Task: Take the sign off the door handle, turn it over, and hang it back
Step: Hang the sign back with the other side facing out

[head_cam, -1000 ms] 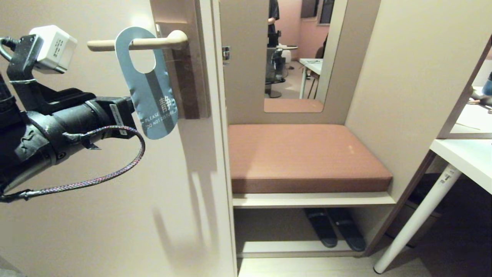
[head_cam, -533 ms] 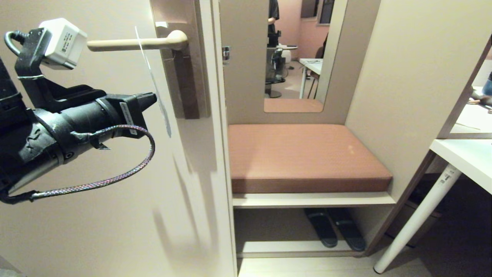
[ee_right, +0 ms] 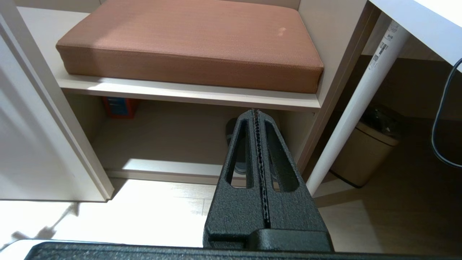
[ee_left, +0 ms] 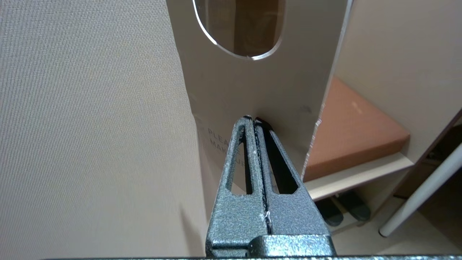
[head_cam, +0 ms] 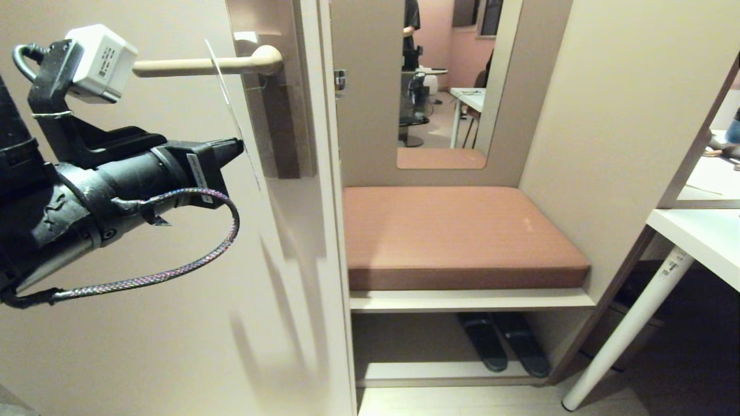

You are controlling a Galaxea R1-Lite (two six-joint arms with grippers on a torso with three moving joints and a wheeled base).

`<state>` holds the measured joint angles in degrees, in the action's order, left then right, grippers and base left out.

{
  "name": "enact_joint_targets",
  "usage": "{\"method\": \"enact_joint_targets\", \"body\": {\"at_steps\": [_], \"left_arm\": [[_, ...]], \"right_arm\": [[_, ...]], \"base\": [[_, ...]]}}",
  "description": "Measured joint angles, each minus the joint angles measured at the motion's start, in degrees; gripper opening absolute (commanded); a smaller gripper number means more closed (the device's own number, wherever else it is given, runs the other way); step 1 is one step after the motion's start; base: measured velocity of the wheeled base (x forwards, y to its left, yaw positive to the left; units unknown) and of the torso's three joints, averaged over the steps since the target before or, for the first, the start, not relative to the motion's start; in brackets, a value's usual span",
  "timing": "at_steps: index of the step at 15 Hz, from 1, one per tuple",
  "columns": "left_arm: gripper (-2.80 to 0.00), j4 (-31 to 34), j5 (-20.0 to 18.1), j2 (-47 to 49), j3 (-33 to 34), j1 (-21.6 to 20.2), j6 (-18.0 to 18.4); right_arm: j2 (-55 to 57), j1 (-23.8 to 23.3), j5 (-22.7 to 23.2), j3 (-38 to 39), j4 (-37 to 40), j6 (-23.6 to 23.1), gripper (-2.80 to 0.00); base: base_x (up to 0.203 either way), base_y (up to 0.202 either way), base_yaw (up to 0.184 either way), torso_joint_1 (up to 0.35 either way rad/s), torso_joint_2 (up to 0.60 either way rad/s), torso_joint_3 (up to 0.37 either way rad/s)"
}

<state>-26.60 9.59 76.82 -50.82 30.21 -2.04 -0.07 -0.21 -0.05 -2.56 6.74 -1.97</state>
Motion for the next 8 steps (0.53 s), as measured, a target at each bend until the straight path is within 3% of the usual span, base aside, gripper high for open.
{"method": "enact_joint_targets", "body": {"at_steps": [8], "left_arm": [[-2.8, -4.3, 0.1, 3.8, -1.7, 1.3, 0.2]], "right_arm": [[0.0, 0.0, 0.0, 0.0, 0.0, 0.0, -2.8]], "base": [[0.0, 0.0, 0.0, 0.0, 0.0, 0.0]]}}
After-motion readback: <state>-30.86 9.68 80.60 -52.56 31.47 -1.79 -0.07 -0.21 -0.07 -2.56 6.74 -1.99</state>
